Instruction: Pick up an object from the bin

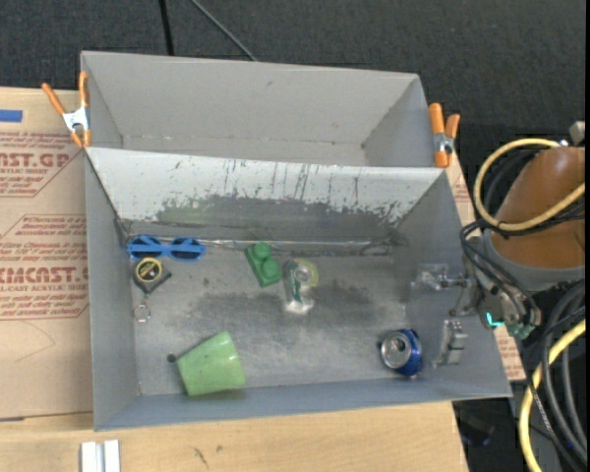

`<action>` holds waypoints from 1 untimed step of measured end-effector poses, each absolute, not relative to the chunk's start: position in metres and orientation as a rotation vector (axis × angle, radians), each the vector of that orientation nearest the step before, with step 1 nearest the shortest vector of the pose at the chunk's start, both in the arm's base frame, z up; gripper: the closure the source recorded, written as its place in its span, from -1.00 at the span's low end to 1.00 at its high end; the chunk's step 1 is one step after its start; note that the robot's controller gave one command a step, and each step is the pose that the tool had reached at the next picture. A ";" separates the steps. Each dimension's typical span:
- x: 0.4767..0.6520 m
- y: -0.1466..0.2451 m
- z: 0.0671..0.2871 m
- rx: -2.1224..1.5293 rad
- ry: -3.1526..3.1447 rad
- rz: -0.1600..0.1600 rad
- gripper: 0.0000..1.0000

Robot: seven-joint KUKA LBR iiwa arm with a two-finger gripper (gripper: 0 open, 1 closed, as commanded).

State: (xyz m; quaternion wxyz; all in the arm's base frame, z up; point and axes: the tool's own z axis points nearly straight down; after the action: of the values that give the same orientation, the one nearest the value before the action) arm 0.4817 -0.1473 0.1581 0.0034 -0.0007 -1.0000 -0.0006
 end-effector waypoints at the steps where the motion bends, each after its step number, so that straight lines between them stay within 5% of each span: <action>1: 0.490 -0.138 0.070 0.608 -3.089 0.001 -1.00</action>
Offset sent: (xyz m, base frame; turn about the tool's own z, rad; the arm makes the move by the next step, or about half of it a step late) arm 0.0061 0.0071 -0.0881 -0.3881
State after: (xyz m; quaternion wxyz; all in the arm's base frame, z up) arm 0.4899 -0.1384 0.0697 -0.0032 0.1930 -0.9812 0.0003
